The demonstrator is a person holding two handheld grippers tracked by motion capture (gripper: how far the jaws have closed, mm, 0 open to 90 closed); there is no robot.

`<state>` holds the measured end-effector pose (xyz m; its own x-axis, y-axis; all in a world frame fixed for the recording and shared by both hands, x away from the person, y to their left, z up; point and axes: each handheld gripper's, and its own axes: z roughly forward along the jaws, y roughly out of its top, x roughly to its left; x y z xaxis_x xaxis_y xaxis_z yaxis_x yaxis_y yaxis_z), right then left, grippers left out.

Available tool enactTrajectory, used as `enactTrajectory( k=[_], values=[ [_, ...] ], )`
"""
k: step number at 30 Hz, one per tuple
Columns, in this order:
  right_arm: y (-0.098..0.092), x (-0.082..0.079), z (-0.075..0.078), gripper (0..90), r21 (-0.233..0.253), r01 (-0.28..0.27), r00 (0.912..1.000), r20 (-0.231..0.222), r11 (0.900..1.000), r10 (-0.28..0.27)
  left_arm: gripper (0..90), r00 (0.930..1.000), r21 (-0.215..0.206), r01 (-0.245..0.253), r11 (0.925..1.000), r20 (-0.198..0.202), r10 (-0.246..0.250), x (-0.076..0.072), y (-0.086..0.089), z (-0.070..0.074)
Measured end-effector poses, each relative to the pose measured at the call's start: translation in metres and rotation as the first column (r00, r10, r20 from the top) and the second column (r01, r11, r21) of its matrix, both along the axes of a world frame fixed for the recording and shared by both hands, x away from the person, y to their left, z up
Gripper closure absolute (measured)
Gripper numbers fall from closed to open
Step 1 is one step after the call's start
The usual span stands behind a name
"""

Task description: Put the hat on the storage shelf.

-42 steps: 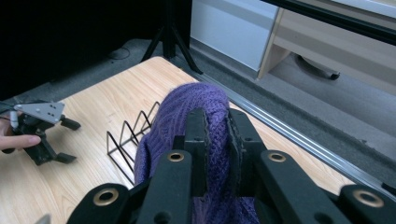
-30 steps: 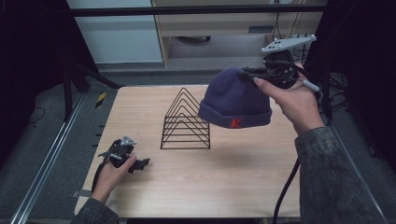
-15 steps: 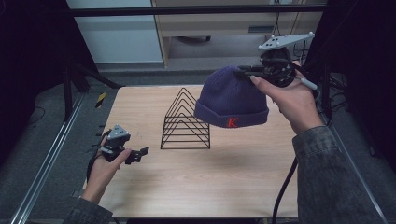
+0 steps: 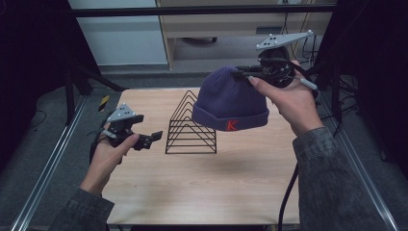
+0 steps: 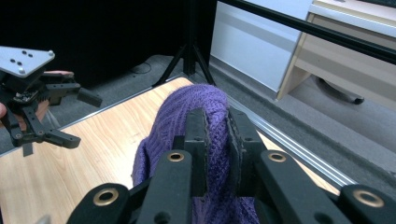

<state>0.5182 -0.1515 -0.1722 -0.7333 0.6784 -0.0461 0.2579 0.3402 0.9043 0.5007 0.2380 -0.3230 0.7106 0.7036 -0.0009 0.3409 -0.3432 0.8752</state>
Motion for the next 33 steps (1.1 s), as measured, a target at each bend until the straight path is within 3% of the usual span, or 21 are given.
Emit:
enactTrajectory(
  k=[5,14,17,22,25,29,33],
  values=[
    [0.01,0.003,-0.003,79.8,-0.001,-0.015,0.9999,-0.002,1.0,0.015,5.4,0.999,0.019,0.043,0.9989,0.01,-0.043,0.01,-0.018,0.013],
    [0.027,0.016,-0.013,79.8,0.016,-0.038,0.9992,-0.009,0.999,0.038,8.3,0.9957,-0.007,0.092,0.9957,0.005,-0.092,0.026,-0.038,0.022],
    [0.032,0.021,-0.015,79.8,0.03,-0.041,0.9991,-0.01,0.999,0.042,9.5,0.9965,0.0,0.083,0.9965,0.001,-0.083,0.033,-0.042,0.023],
    [0.041,0.026,-0.017,79.7,0.044,-0.053,0.9986,-0.005,0.998,0.053,12.1,0.9963,-0.027,0.086,0.9959,-0.001,-0.086,0.04,-0.044,0.022],
    [0.045,0.028,-0.017,79.8,0.053,-0.059,0.9983,0.001,0.997,0.059,14.6,0.9959,-0.037,0.086,0.9956,-0.024,-0.087,0.047,-0.047,0.018],
    [0.051,0.032,-0.019,79.7,0.067,-0.066,0.9978,-0.006,0.996,0.067,24.6,0.9932,-0.049,0.099,0.9938,-0.056,-0.102,0.056,-0.055,0.012],
    [0.056,0.034,-0.02,79.7,0.056,-0.066,0.9978,-0.004,0.996,0.067,50.6,0.9934,-0.029,0.102,0.9943,-0.05,-0.104,0.056,-0.058,0.012]
  ],
)
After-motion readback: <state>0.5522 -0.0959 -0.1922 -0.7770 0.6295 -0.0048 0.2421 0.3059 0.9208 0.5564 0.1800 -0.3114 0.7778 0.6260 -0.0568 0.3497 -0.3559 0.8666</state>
